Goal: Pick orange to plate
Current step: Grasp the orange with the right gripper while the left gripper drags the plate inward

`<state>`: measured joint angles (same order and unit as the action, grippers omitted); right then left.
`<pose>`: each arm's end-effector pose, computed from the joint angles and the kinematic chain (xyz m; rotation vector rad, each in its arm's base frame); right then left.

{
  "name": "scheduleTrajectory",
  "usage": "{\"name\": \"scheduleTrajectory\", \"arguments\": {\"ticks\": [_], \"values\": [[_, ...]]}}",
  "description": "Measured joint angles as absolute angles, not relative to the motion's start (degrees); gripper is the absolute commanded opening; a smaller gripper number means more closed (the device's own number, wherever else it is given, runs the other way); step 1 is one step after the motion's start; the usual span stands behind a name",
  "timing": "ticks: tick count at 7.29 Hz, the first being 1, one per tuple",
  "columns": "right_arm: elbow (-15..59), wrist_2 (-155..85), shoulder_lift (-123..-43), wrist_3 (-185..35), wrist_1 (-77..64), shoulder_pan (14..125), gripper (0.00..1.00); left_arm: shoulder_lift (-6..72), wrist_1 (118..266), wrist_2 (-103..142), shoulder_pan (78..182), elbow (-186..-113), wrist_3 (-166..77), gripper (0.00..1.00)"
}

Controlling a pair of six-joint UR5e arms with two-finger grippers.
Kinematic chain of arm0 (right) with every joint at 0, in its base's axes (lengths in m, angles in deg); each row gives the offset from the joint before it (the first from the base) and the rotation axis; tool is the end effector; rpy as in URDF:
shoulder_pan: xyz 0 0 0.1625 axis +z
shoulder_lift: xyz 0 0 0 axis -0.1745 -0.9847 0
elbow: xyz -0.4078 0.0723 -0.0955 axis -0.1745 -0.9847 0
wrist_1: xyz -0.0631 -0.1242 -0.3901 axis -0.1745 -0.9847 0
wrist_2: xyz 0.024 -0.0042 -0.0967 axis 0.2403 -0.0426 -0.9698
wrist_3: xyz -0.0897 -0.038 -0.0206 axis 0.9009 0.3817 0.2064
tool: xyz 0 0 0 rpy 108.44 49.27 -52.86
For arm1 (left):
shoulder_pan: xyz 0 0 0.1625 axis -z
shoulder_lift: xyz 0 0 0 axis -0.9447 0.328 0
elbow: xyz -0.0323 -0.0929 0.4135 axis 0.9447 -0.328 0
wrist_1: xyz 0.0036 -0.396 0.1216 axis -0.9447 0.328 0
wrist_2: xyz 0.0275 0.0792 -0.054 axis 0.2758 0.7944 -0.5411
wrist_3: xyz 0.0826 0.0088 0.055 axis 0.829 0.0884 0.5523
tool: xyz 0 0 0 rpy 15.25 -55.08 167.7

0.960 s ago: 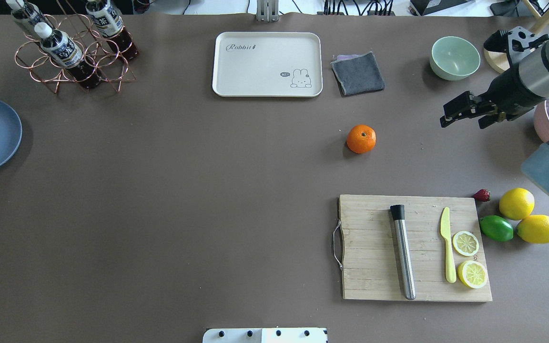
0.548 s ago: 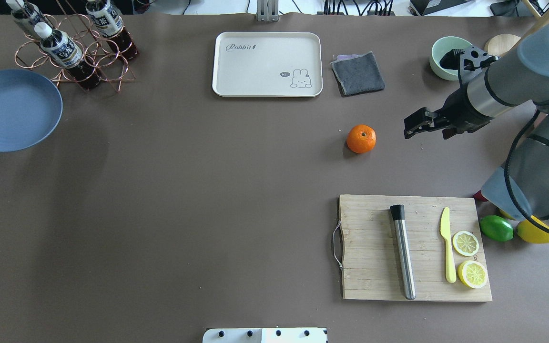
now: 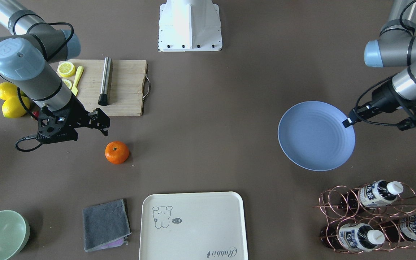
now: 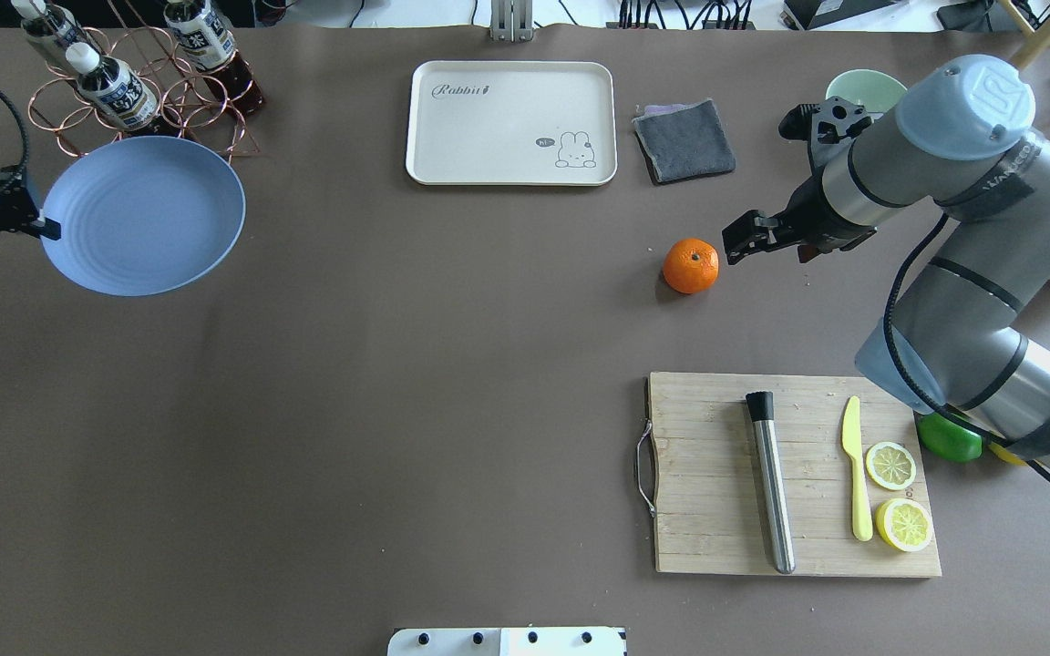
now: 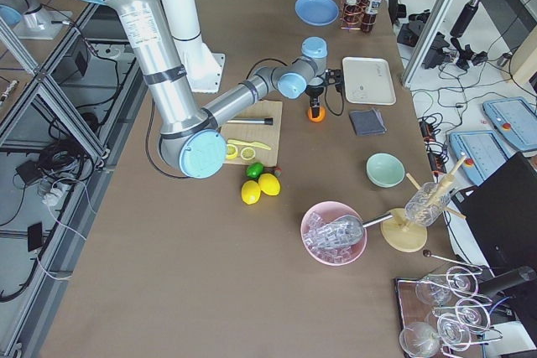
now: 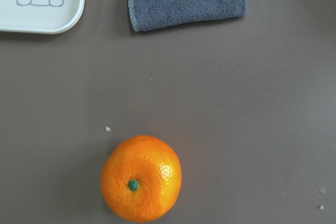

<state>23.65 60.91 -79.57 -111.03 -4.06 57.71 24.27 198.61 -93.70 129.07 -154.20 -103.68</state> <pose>-0.3727 -0.5358 0.3606 0.1586 -0.8757 -0.0252 0.2490 -0.5218 0.4377 -0.0813 1.0972 -0.3160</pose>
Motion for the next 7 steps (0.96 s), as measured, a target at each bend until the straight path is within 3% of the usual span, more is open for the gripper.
{"name": "scheduleTrajectory", "arguments": {"ticks": [3,7], "values": [[17.2,59.2,-75.2,-111.1,-2.0,56.0,0.97,30.6,198.5,-80.7,114.9,-156.2,-118.6,0.00],[14.4,56.5,-73.3,-111.1,-2.1,53.5,0.97,34.0,198.4,-72.8,106.8,-156.0,-126.0,0.00]]}}
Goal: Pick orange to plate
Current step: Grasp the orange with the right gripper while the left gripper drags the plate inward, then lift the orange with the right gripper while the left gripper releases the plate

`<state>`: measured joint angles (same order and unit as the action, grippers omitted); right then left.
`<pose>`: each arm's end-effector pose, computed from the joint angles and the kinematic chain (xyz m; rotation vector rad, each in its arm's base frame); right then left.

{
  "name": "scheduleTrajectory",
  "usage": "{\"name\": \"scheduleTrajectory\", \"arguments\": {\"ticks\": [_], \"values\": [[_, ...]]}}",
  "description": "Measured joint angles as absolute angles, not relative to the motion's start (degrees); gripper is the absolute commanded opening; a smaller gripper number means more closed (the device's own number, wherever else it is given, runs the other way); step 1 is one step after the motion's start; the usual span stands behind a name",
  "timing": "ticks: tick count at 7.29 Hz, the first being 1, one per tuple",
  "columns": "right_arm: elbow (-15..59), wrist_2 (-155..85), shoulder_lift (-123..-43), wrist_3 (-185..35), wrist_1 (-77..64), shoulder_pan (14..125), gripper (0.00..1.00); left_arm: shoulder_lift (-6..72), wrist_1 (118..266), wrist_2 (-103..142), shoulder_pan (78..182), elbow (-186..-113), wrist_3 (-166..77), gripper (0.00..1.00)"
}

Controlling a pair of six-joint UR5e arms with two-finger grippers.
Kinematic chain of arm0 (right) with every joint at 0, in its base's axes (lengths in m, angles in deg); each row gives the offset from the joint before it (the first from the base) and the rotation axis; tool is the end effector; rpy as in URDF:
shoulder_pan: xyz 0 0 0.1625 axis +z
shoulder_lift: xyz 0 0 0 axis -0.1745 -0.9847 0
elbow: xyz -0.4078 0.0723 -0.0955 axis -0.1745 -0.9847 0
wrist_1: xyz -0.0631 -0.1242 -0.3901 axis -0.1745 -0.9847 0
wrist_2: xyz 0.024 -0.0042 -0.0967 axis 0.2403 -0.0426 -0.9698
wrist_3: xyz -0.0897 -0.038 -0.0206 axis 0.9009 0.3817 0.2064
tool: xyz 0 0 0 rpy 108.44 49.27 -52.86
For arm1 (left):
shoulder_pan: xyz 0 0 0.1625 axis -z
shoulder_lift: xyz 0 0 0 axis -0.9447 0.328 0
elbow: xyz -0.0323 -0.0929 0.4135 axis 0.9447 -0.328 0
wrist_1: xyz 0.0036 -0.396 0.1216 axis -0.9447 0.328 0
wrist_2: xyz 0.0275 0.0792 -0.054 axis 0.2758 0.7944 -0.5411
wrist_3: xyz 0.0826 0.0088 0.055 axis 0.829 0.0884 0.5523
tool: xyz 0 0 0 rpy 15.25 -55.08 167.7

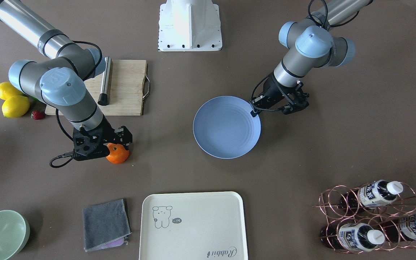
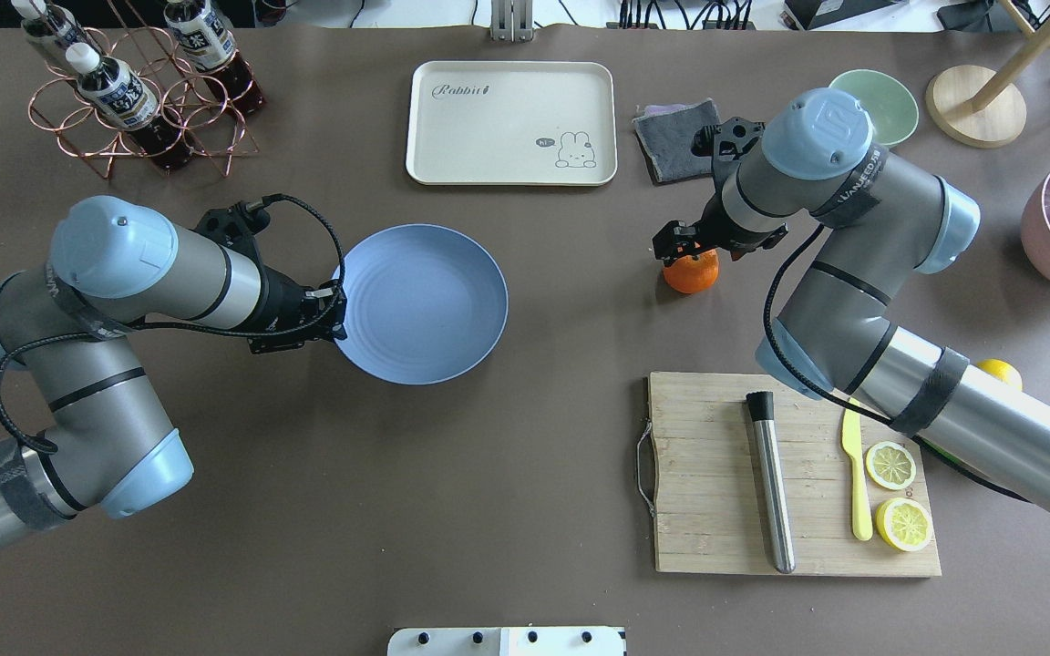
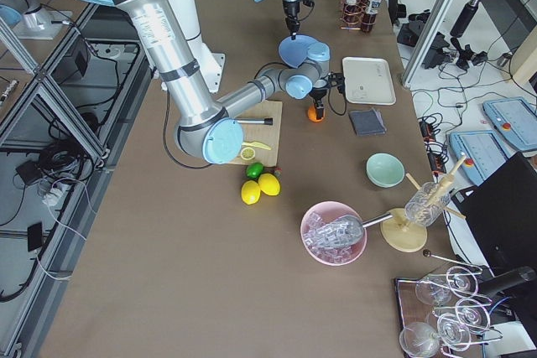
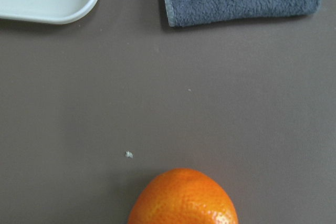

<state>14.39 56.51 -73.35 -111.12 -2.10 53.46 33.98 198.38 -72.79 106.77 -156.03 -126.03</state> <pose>-0.4452 -0.5481 0.3636 0.1712 -0.8247 -0.0587 0.4504 -0.4411 0.3324 -0.0917 1.1199 -0.4314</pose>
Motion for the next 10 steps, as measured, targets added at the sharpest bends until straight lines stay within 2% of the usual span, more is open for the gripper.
{"name": "scheduleTrajectory", "arguments": {"ticks": [10], "values": [[12.2,54.4,-72.3,-111.6,-1.9,52.3,0.94,37.5,198.4,-64.5,98.1,-155.8,-133.5,0.00]]}}
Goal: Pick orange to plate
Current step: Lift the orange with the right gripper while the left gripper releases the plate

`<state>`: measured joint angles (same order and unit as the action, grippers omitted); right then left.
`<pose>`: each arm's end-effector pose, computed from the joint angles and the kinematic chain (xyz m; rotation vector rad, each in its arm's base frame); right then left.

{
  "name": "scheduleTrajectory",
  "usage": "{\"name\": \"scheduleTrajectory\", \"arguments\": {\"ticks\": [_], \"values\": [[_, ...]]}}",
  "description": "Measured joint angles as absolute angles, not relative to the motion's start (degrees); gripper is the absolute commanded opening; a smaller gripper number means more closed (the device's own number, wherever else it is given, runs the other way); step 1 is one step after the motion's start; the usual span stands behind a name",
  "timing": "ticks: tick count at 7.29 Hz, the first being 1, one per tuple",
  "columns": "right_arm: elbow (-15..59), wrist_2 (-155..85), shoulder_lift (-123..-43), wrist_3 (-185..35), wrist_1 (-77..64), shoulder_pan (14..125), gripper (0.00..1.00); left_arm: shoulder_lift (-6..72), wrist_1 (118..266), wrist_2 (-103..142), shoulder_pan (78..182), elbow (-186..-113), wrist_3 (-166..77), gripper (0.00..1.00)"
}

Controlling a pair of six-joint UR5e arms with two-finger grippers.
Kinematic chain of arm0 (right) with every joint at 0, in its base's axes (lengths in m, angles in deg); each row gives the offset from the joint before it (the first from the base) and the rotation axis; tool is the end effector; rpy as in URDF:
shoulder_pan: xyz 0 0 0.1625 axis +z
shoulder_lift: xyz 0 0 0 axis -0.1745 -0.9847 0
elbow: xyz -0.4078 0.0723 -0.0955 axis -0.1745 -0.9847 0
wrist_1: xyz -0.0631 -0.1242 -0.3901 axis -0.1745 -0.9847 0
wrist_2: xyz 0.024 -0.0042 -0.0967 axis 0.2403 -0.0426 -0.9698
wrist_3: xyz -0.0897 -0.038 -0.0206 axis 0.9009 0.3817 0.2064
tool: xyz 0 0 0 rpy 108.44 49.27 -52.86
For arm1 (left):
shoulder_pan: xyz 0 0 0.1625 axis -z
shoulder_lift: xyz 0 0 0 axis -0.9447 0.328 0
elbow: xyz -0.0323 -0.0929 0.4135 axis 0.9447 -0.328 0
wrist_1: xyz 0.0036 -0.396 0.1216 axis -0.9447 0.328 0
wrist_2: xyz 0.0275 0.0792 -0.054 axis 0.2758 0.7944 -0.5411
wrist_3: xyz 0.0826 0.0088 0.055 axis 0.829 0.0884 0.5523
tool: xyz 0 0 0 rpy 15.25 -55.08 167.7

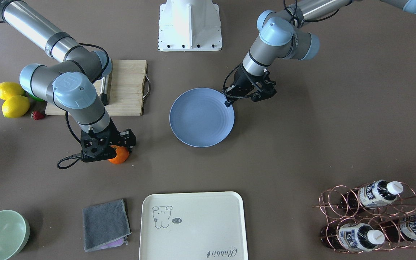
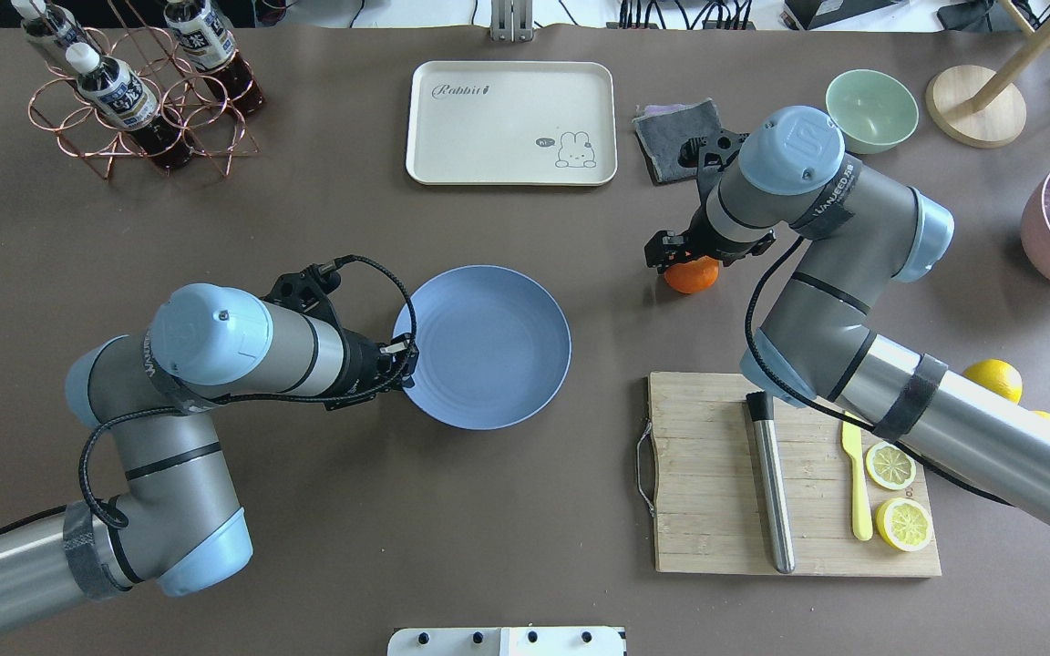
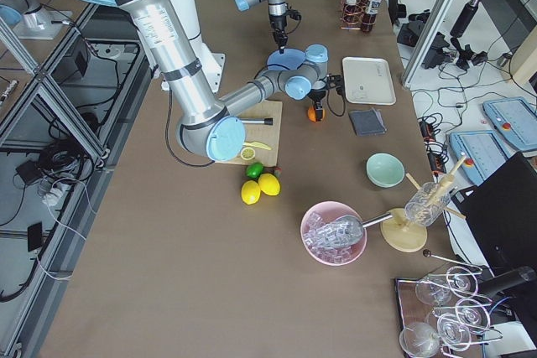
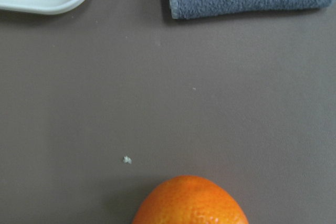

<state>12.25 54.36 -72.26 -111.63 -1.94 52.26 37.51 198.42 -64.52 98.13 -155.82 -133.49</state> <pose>-0.4624 -0.5486 0.3693 0.1773 -0.7948 -0.0525 0.5183 -0.3871 0.2974 -0.1066 1.1510 -0.4777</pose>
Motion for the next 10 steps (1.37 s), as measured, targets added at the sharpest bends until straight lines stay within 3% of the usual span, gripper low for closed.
{"name": "scheduleTrajectory", "arguments": {"ticks": [1,2,3,4,7,10], "values": [[12.2,54.4,-72.2,-112.0,-1.9,52.2,0.90,37.7,198.4,-64.2,97.7,-155.7,-133.8,0.00],[12.1,54.4,-72.0,-112.2,-1.9,52.2,0.71,37.8,198.5,-63.5,97.1,-155.7,-134.0,0.34],[12.0,54.4,-71.9,-112.4,-1.9,52.1,0.12,37.8,198.5,-62.7,96.4,-155.7,-134.0,0.80],[12.0,54.4,-71.8,-112.8,-1.9,52.0,0.00,37.8,198.6,-62.3,96.1,-155.8,-134.0,0.97],[14.4,54.9,-70.9,-114.7,-2.3,52.1,0.00,37.0,198.5,-62.9,97.7,-157.7,-133.4,0.97],[25.1,56.1,-64.6,-123.0,-14.9,49.7,0.00,30.3,198.6,-74.5,109.5,-160.1,-121.4,0.97]]}}
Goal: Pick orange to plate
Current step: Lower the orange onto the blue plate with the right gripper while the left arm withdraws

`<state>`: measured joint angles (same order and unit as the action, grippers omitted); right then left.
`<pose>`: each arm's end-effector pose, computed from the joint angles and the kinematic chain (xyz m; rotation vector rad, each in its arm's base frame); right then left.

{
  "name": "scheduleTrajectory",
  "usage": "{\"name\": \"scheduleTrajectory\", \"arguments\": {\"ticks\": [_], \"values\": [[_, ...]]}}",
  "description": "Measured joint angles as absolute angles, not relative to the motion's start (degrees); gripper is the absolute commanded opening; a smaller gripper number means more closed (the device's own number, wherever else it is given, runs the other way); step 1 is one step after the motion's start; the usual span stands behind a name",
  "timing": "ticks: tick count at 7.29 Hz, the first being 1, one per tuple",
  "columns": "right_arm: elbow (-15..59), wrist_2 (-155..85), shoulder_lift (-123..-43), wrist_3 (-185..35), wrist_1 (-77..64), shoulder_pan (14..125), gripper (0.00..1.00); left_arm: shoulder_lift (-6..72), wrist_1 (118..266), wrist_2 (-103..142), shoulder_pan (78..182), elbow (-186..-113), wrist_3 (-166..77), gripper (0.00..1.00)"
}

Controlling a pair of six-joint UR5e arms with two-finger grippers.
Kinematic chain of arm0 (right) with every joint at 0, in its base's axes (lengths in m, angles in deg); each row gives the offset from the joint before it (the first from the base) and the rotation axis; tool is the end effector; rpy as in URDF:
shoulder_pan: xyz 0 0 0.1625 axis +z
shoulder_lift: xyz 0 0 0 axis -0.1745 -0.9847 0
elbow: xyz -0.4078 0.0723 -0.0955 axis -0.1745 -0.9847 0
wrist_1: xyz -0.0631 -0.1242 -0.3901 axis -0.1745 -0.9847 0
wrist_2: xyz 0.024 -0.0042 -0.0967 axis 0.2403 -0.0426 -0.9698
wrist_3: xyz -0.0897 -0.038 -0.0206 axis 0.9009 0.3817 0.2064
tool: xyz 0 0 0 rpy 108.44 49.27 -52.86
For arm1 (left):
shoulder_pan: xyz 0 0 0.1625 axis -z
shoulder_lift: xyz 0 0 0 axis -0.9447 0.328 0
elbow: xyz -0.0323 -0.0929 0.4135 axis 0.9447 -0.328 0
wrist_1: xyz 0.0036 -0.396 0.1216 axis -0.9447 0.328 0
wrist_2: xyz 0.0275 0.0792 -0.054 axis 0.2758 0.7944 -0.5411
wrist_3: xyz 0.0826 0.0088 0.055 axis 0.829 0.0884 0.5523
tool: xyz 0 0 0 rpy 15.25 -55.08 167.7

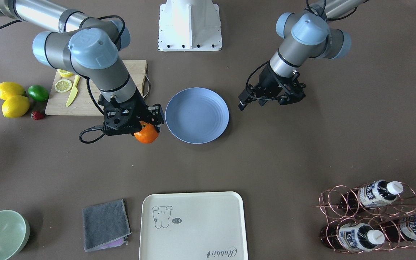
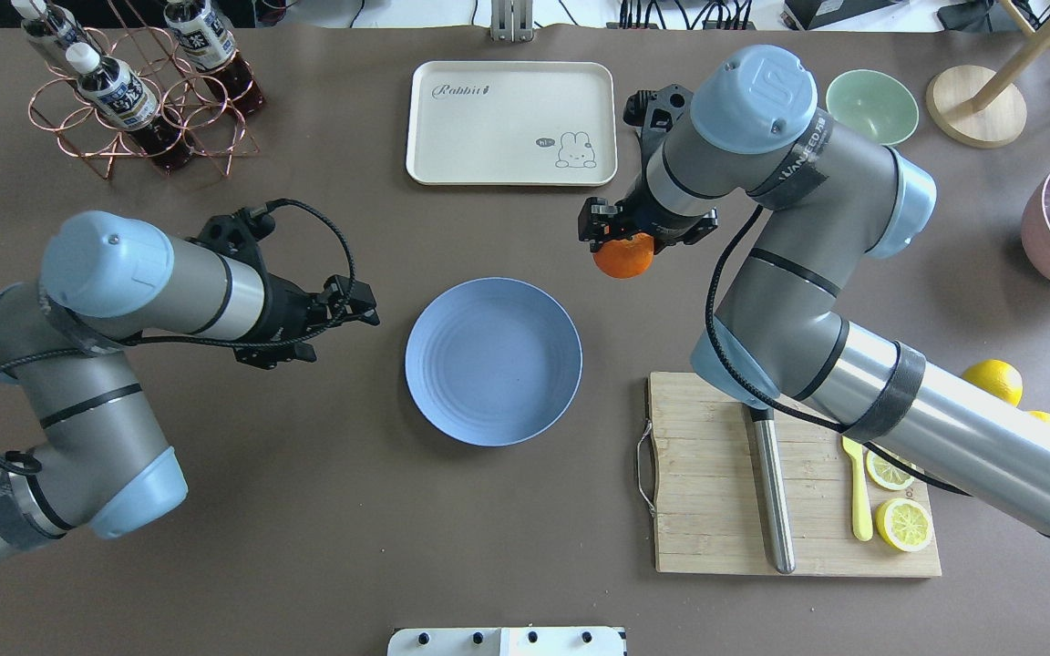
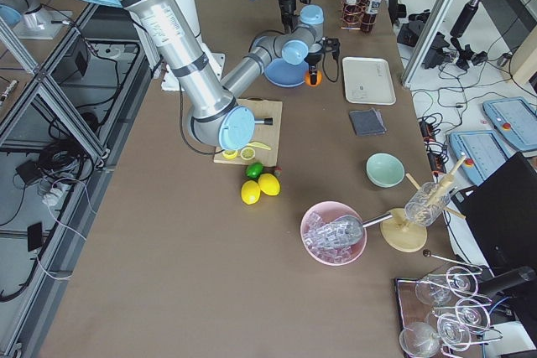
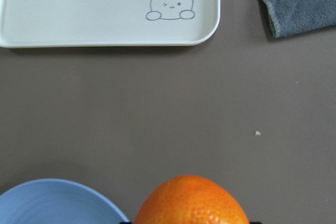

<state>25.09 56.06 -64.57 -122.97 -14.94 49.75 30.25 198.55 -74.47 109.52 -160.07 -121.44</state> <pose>-0.4617 -0.5042 0.2029 0.1314 -0.9287 0.0501 0.4081 -0.4422 0.3378 -0.0424 1.1348 -0.3834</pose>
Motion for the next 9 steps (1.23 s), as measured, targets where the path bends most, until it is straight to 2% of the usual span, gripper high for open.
{"name": "scheduleTrajectory", "arguments": {"ticks": [2,6,9], "values": [[27.3,50.5,-59.9,-129.9,-20.4,42.1,0.00,23.3,199.0,-79.0,116.2,-160.1,-107.3,0.97],[13.1,45.5,-53.0,-134.4,-15.1,36.2,0.00,20.8,199.0,-80.3,119.3,-158.6,-100.9,0.97],[10.7,45.4,-53.5,-134.0,-13.4,36.1,0.00,21.2,198.9,-80.6,119.4,-157.9,-100.9,0.97]]}}
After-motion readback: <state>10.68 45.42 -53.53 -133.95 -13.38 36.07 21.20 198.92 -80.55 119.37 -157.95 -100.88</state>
